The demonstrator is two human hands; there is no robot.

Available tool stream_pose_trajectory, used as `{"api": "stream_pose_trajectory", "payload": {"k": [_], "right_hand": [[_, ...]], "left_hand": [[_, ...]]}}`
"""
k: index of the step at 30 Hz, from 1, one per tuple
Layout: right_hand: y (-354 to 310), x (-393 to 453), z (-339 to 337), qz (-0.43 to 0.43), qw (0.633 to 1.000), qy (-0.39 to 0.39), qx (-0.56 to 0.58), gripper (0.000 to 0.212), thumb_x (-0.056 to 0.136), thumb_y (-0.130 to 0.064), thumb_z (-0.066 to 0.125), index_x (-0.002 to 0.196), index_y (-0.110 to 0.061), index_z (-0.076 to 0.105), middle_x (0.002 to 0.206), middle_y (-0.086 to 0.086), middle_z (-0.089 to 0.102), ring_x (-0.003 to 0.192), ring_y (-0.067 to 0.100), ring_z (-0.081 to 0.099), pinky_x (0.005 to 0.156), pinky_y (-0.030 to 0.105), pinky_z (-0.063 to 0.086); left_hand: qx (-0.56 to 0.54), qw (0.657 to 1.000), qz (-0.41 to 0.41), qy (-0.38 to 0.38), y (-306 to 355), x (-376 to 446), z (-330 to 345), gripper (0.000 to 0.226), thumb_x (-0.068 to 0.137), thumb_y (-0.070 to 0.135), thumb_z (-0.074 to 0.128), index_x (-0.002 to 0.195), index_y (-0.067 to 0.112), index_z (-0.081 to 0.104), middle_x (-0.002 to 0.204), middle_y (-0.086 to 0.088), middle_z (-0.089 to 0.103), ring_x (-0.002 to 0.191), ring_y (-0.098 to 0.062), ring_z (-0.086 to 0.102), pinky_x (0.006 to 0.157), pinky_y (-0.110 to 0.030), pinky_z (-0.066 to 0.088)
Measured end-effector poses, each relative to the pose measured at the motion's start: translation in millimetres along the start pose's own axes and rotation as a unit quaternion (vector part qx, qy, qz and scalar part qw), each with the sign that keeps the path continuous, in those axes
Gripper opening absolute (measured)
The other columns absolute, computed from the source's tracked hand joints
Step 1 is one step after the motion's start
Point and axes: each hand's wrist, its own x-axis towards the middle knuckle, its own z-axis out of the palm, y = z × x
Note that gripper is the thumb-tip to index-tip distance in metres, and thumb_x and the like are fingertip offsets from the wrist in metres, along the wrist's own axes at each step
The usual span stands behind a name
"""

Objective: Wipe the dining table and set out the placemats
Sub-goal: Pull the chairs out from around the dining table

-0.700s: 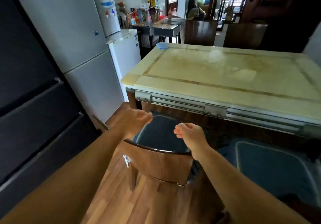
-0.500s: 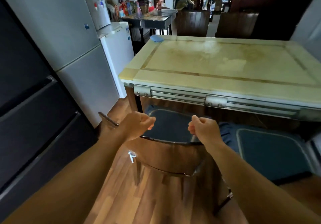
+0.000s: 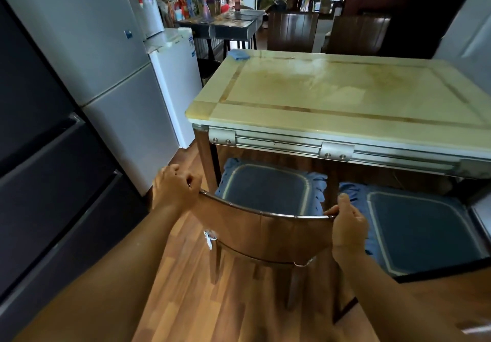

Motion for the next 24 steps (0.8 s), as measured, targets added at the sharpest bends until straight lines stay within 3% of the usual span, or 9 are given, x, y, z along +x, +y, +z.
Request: {"api": "stream_pose_trajectory", "payload": {"k": [2, 5, 7, 10, 13, 18, 20, 22, 24], "right_hand": [[-2, 3, 5, 0.002, 1.000, 0.029, 0.001, 0.052, 0.096, -0.033, 0.046, 0.051, -0.008, 0.053, 0.048, 0.005, 0.055, 0.049, 0.015, 0.048, 0.053, 0.027, 0.039], [-3, 6, 10, 0.002, 0.998, 0.056, 0.007, 0.050, 0.096, -0.026, 0.046, 0.051, -0.003, 0.049, 0.041, 0.003, 0.052, 0.049, 0.017, 0.047, 0.055, 0.027, 0.040], [-3, 9, 11, -0.006, 0.998, 0.067, 0.008, 0.049, 0.095, -0.025, 0.047, 0.051, -0.003, 0.049, 0.048, 0.011, 0.052, 0.049, 0.019, 0.047, 0.057, 0.028, 0.040], [-16, 19, 17, -0.023, 0.996, 0.083, 0.006, 0.049, 0.094, -0.026, 0.046, 0.050, -0.004, 0.051, 0.048, 0.009, 0.052, 0.047, 0.016, 0.049, 0.055, 0.027, 0.041], [-37, 43, 27, -0.039, 0.995, 0.090, -0.022, 0.050, 0.096, -0.023, 0.045, 0.048, -0.008, 0.048, 0.045, 0.003, 0.049, 0.044, 0.007, 0.049, 0.053, 0.022, 0.039], [-70, 100, 43, -0.017, 0.994, 0.079, -0.071, 0.039, 0.096, -0.027, 0.042, 0.058, -0.017, 0.047, 0.056, -0.002, 0.046, 0.051, 0.013, 0.043, 0.043, 0.018, 0.036], [-79, 118, 49, -0.045, 0.993, 0.062, -0.093, 0.036, 0.097, -0.018, 0.040, 0.063, -0.013, 0.053, 0.060, 0.003, 0.052, 0.064, 0.024, 0.053, 0.054, 0.027, 0.042], [-88, 136, 56, -0.055, 0.992, 0.077, -0.085, 0.029, 0.096, -0.012, 0.039, 0.084, 0.000, 0.061, 0.072, 0.016, 0.059, 0.080, 0.038, 0.059, 0.074, 0.042, 0.048], [-89, 153, 64, -0.048, 0.992, 0.092, -0.075, 0.031, 0.096, -0.019, 0.040, 0.083, -0.001, 0.062, 0.072, 0.019, 0.057, 0.073, 0.034, 0.060, 0.073, 0.041, 0.051]], "left_hand": [[-0.067, 0.995, -0.078, 0.003, -8, 7, 4, 0.041, 0.089, 0.049, 0.044, 0.103, 0.016, 0.065, 0.140, -0.015, 0.036, 0.131, -0.033, 0.031, 0.104, -0.046, 0.030], [-0.204, 0.973, -0.111, -0.009, -16, 23, 15, 0.042, 0.091, 0.041, 0.046, 0.116, 0.008, 0.052, 0.124, -0.018, 0.050, 0.113, -0.032, 0.050, 0.093, -0.039, 0.042], [-0.278, 0.955, -0.105, -0.008, -14, 31, 20, 0.026, 0.093, 0.031, 0.044, 0.107, 0.010, 0.049, 0.109, -0.015, 0.057, 0.093, -0.025, 0.056, 0.082, -0.037, 0.048], [-0.329, 0.938, -0.110, 0.031, 0, 43, 22, 0.003, 0.092, 0.019, 0.042, 0.091, 0.018, 0.044, 0.088, -0.002, 0.053, 0.078, -0.016, 0.051, 0.067, -0.027, 0.039], [-0.351, 0.931, -0.095, 0.037, 15, 67, 18, 0.005, 0.091, 0.017, 0.038, 0.089, 0.019, 0.042, 0.080, 0.005, 0.046, 0.075, -0.012, 0.048, 0.062, -0.025, 0.039], [-0.374, 0.925, -0.068, 0.022, 41, 119, 19, 0.017, 0.090, 0.037, 0.037, 0.099, 0.022, 0.036, 0.079, 0.002, 0.048, 0.072, -0.013, 0.050, 0.062, -0.031, 0.043], [-0.385, 0.919, -0.082, 0.023, 44, 137, 22, 0.028, 0.087, 0.045, 0.039, 0.103, 0.022, 0.039, 0.082, 0.001, 0.052, 0.074, -0.014, 0.053, 0.060, -0.030, 0.043], [-0.425, 0.898, -0.115, 0.023, 50, 158, 29, 0.034, 0.083, 0.050, 0.044, 0.094, 0.019, 0.053, 0.083, -0.003, 0.058, 0.075, -0.017, 0.056, 0.061, -0.029, 0.044], [-0.474, 0.865, -0.165, 0.010, 61, 176, 36, 0.032, 0.081, 0.048, 0.049, 0.073, 0.019, 0.058, 0.075, -0.004, 0.060, 0.066, -0.017, 0.056, 0.060, -0.030, 0.046]]}}
